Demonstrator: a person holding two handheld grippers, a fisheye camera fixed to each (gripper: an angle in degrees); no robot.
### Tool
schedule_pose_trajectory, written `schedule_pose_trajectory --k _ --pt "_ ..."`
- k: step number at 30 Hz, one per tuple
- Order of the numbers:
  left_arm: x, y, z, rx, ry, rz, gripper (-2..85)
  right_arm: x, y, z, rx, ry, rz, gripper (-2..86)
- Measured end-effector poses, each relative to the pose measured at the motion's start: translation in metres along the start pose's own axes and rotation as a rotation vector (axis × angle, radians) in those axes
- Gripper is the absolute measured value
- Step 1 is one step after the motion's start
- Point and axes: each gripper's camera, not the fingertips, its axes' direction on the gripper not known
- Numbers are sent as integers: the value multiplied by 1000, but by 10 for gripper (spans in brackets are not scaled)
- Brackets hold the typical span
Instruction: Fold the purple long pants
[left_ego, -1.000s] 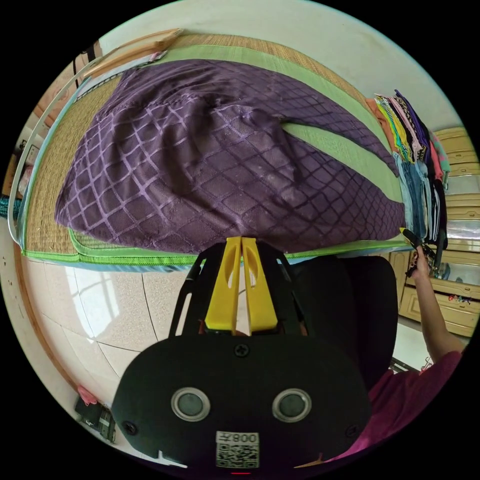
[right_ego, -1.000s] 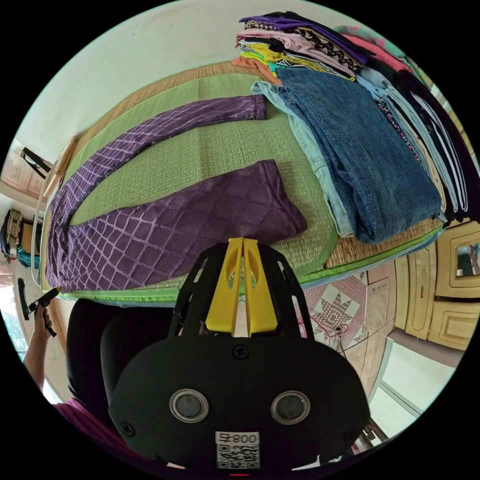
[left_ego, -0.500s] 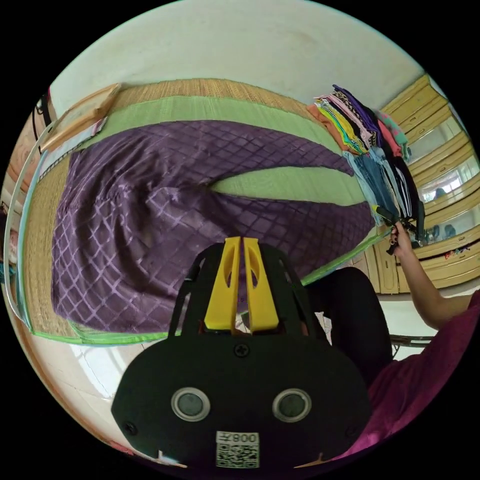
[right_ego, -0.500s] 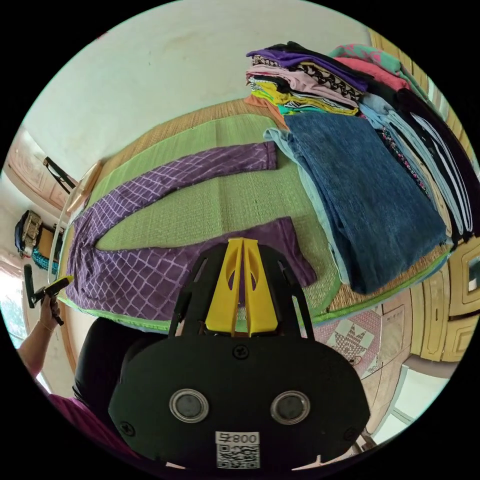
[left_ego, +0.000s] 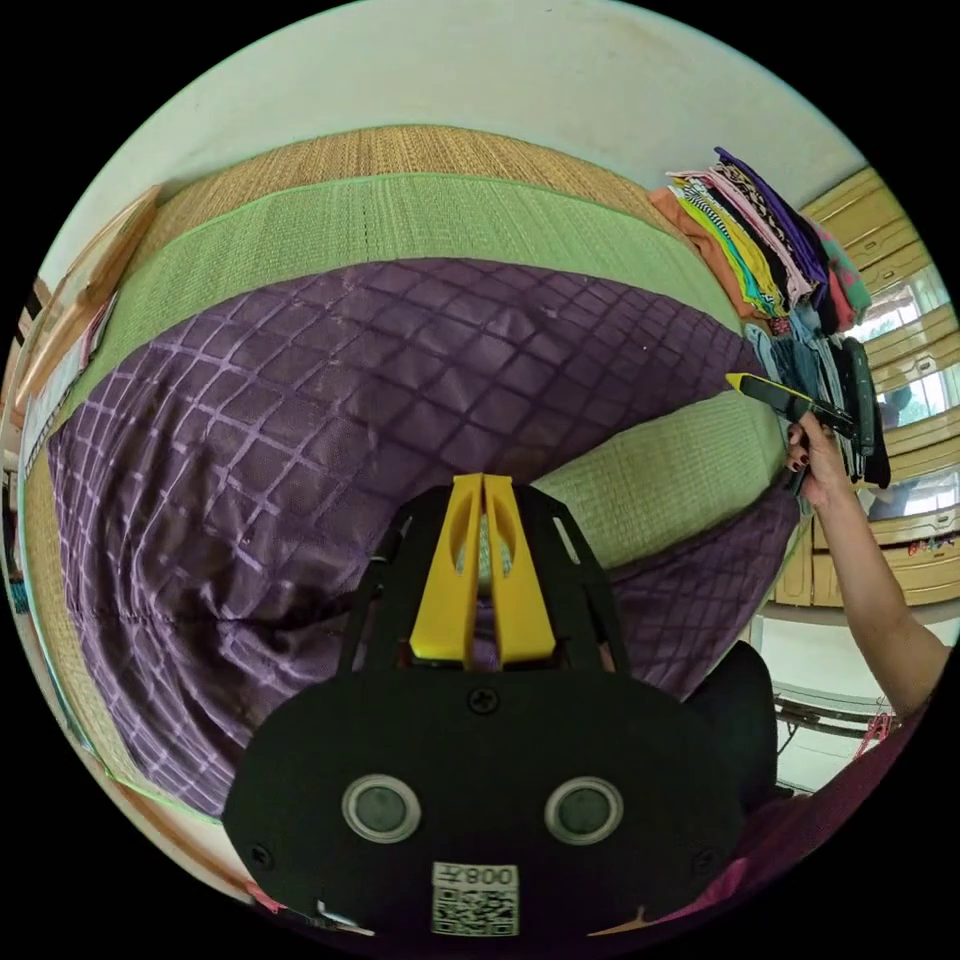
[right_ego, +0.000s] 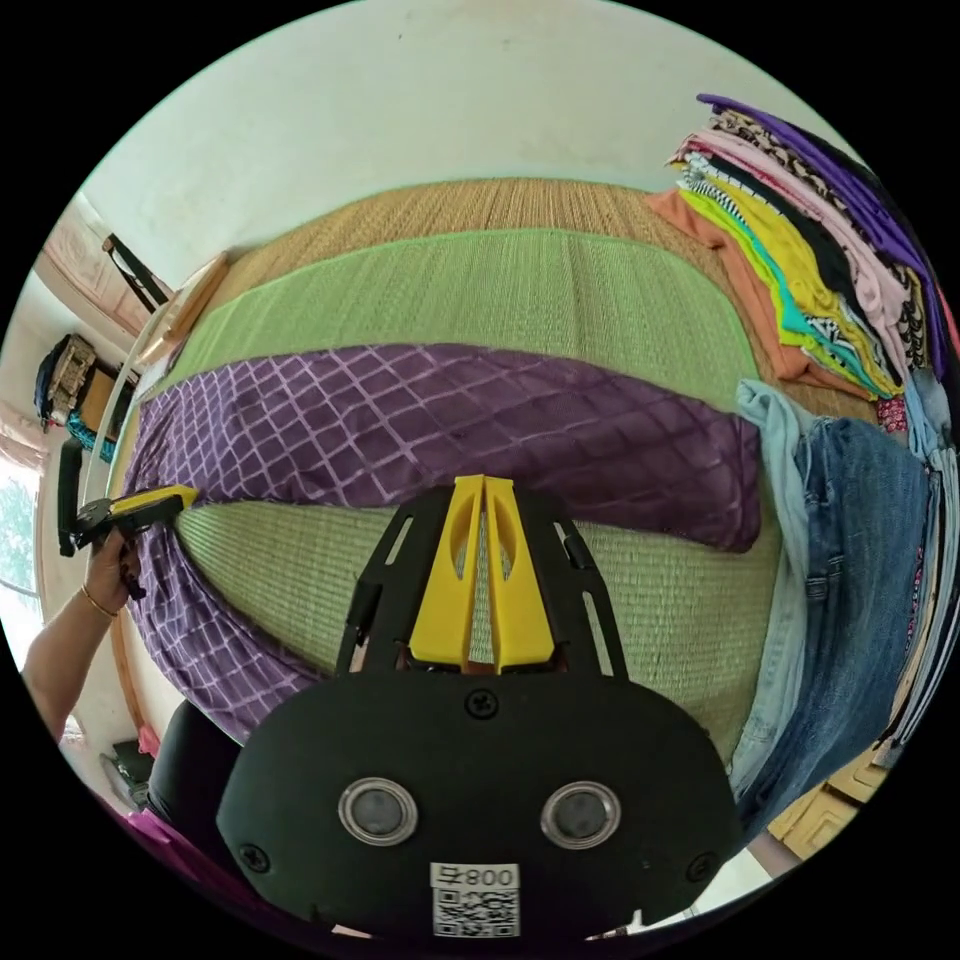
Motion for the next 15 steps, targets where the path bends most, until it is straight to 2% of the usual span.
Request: schedule_pose_trajectory --k 1,8,15 --pt "0 1 1 -1 15 1 0 2 8 4 47 -5 2 -3" --pt "15 2 16 -9 53 33 0 23 40 23 60 -144 45 -4" --pt "39 -20 21 36 9 64 0 52 49 6 165 -20 128 -3"
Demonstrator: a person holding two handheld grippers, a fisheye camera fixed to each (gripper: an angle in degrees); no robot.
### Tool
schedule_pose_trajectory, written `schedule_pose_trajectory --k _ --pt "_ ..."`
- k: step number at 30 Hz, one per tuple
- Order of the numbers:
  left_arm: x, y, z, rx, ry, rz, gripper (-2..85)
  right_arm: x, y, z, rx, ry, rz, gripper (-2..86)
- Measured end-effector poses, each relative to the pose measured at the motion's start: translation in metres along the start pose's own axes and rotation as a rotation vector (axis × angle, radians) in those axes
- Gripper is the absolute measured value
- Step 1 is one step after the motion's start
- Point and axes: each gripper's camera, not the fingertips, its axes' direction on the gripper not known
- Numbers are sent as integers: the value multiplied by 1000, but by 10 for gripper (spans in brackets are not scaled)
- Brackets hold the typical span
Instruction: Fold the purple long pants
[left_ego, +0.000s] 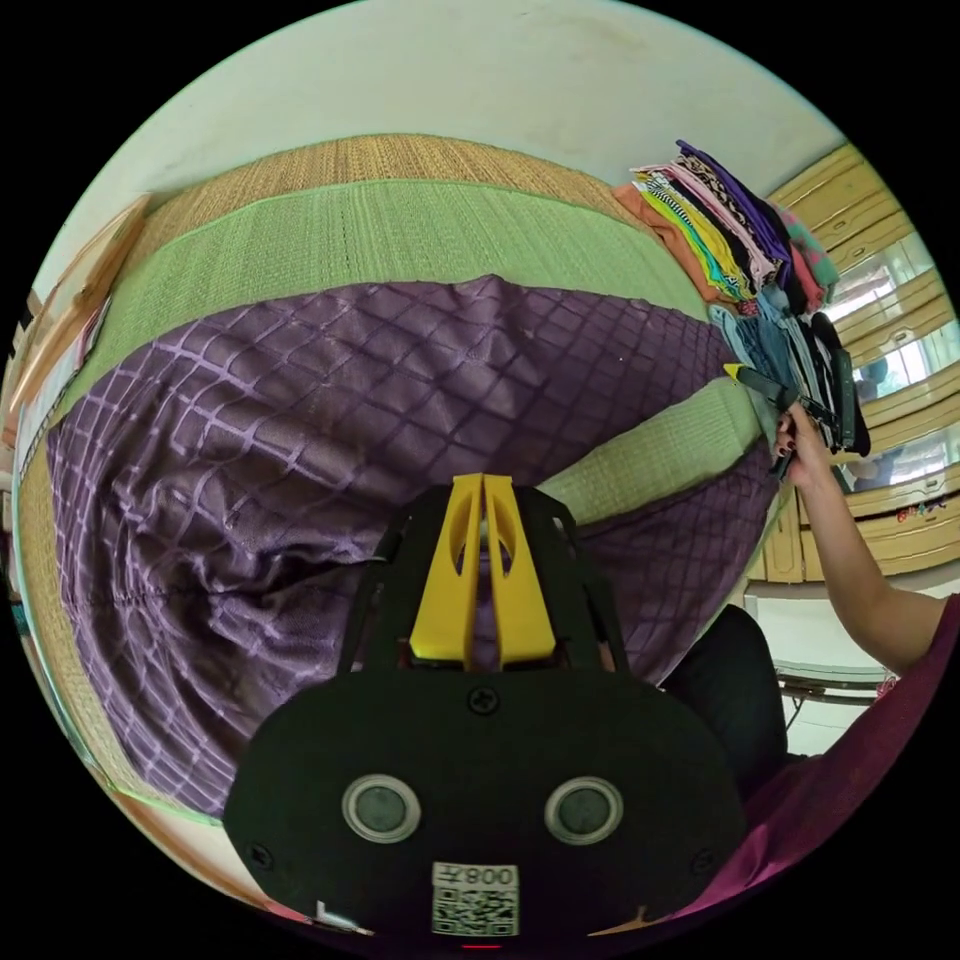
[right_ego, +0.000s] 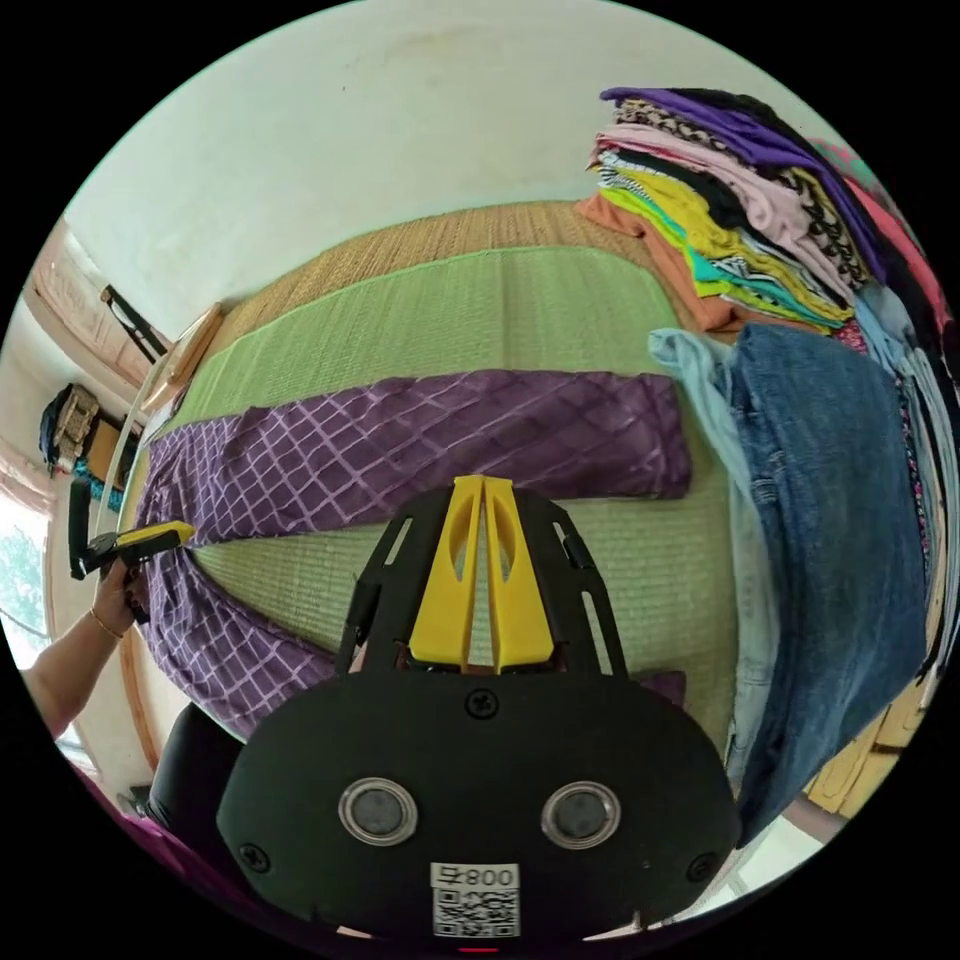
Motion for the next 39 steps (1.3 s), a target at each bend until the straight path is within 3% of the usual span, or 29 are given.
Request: schedule_pose_trajectory --k 6,11,16,21,39 --pt "-1 -16 28 -50 -30 -9 1 57 -15 22 -71 72 164 -2" --pt "-2 -15 27 -52 13 4 2 62 -11 7 -48 56 154 -4" --pt "2 19 19 -28 64 53 1 51 47 -51 -20 70 77 -4" --pt "-17 46 49 -110 46 3 0 61 85 -37 -129 126 135 -5" --pt "-106 64 59 -32 131 -56 0 77 30 -105 -41 36 215 0"
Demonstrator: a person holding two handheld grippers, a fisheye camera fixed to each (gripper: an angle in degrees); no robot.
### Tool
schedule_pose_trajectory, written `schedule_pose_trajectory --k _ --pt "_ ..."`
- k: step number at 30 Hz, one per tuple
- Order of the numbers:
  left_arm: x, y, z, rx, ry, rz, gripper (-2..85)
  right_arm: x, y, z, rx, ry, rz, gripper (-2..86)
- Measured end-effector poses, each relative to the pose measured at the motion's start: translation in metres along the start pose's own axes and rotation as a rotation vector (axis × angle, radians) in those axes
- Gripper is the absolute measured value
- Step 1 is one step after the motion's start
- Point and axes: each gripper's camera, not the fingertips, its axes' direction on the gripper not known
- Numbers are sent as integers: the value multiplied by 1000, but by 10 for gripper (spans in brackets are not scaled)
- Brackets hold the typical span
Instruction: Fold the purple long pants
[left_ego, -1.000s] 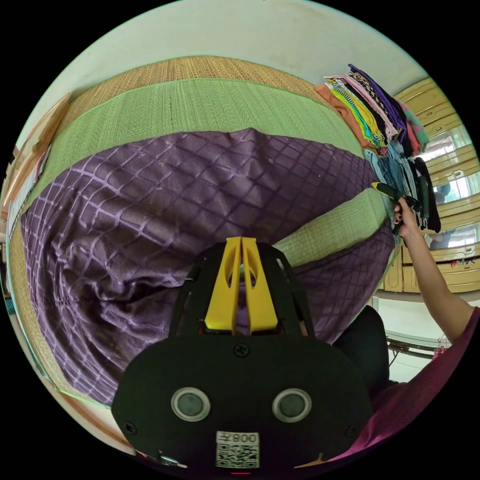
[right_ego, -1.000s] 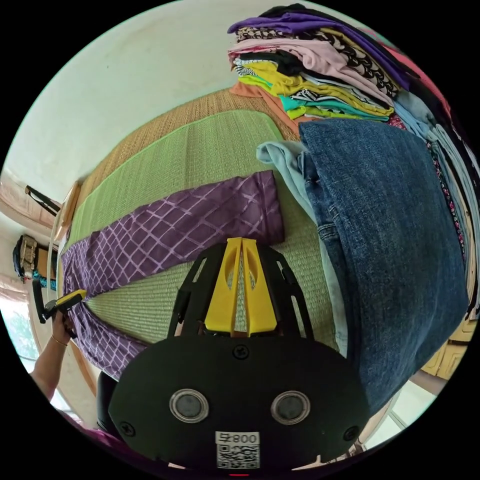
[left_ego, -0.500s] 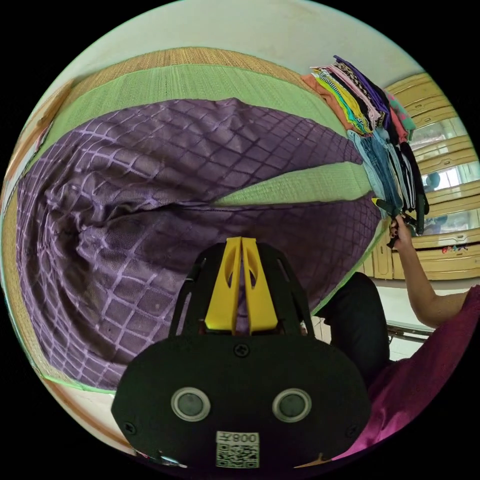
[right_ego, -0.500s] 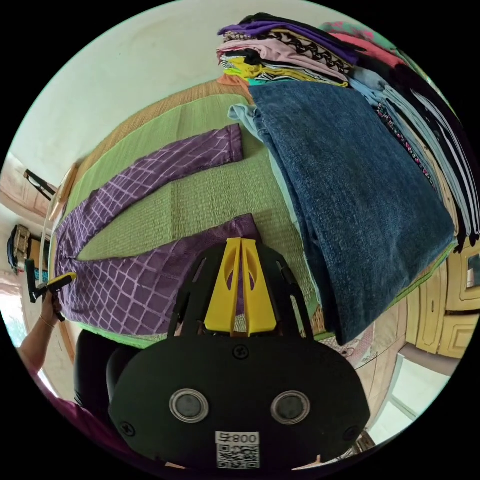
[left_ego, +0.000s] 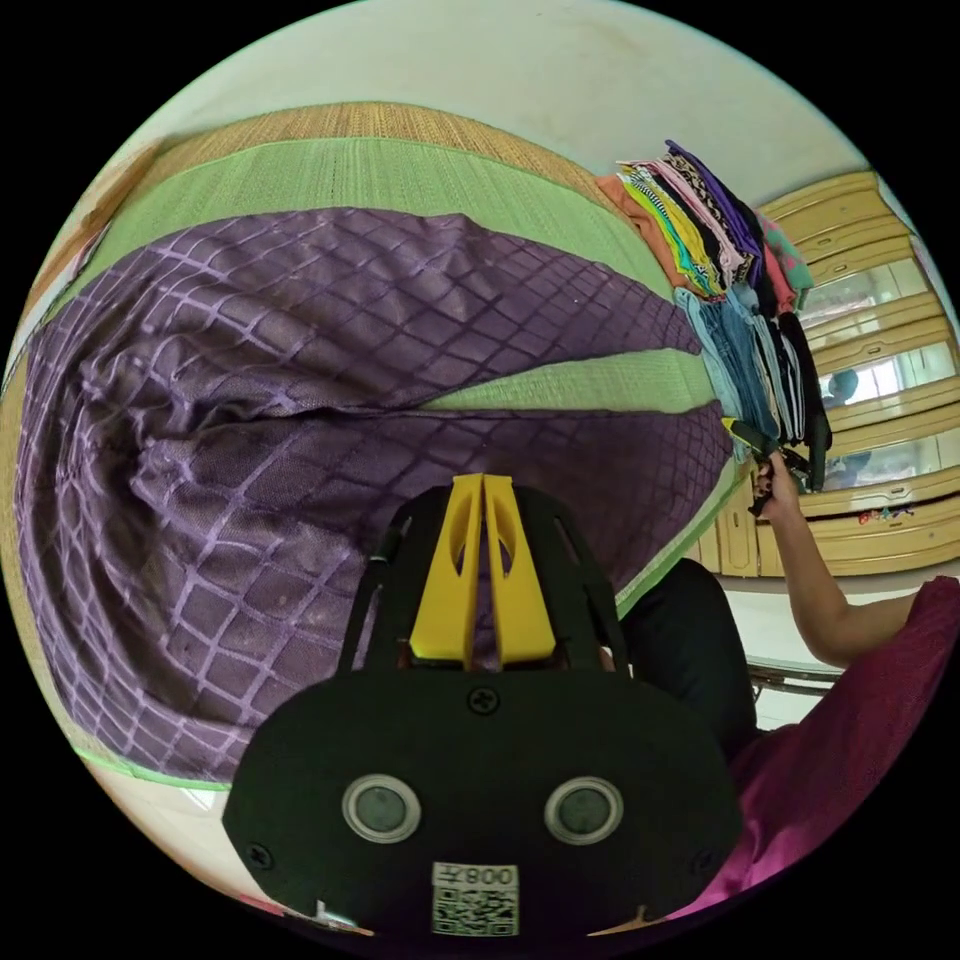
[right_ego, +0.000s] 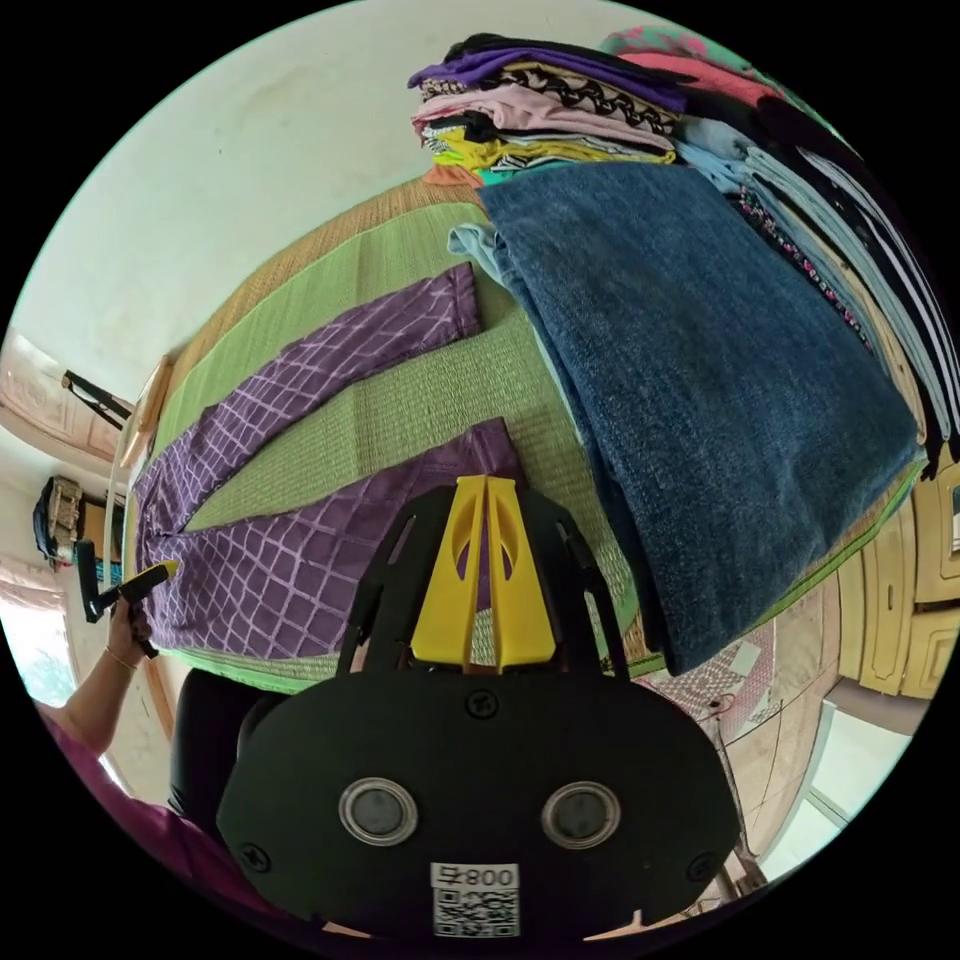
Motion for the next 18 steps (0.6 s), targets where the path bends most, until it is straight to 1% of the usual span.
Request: schedule_pose_trajectory --k 2,4,6,8,10,14,16,17,18 --pt "-14 5 0 -23 -12 3 0 -11 -8 -14 8 11 -39 0" --pt "-33 11 3 -65 -8 -21 0 -28 -21 -29 14 -20 -74 0" --pt "-60 20 -13 12 45 -58 0 -44 -33 -41 31 -69 -95 0" --pt "-82 27 -28 65 46 -87 0 -65 -46 -52 47 -136 -135 0" --pt "-107 35 -43 101 31 -118 0 -107 -65 -58 21 -241 -228 0" --pt "-174 59 -66 146 -18 -245 0 -191 -91 -56 -48 -357 -409 1" --pt "-198 69 -65 128 -36 -279 0 -253 -105 -53 -94 -418 -515 1" --pt "-210 75 -58 85 -39 -279 0 -268 -109 -52 -107 -428 -536 1" --pt "-221 82 -59 141 -3 -285 0 -297 -114 -51 -131 -456 -578 1"
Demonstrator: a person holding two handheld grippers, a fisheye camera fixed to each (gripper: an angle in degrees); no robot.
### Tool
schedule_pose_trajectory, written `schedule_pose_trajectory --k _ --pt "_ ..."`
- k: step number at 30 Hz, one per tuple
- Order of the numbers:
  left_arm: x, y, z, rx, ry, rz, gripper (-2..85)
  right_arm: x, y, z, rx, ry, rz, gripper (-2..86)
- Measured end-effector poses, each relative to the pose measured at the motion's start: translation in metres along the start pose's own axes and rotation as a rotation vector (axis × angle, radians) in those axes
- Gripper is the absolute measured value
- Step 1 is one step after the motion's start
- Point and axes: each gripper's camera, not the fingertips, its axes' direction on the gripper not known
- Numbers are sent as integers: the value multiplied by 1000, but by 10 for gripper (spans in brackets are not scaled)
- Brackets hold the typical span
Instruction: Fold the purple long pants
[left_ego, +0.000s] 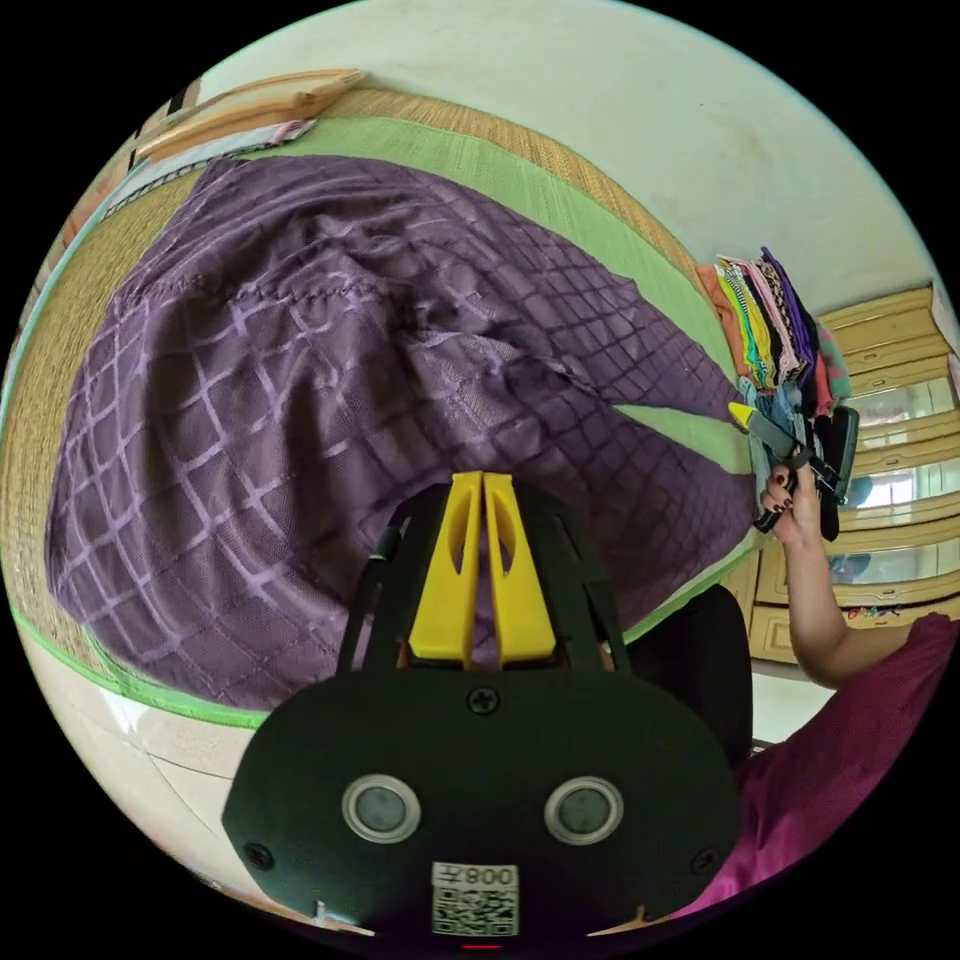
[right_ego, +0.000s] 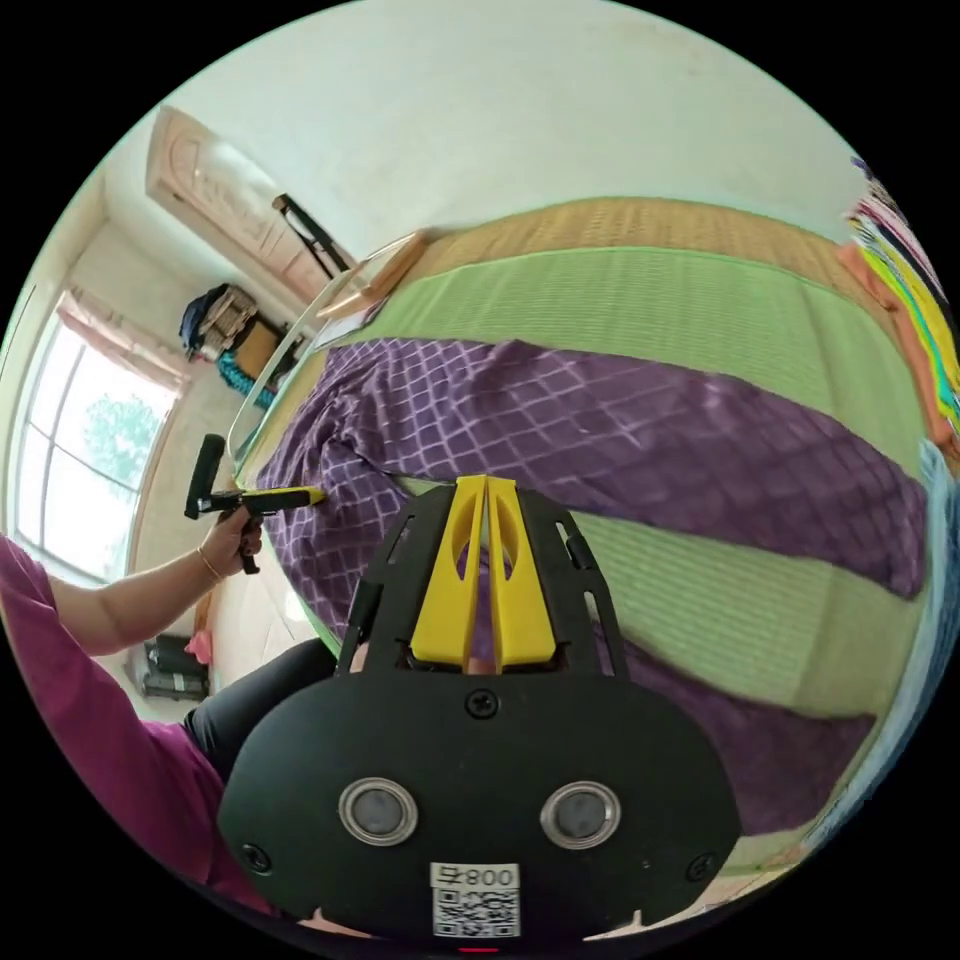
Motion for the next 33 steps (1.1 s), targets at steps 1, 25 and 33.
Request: schedule_pose_trajectory --k 1,25,33 --pt "-6 1 0 7 18 -13 0 -18 -19 10 -26 -20 -39 1" --pt "-147 -197 -107 183 -80 198 61 -154 -234 -83 -111 167 -231 35" --pt "-168 -330 -118 6 -349 250 83 -179 -316 -122 -153 298 -331 73"
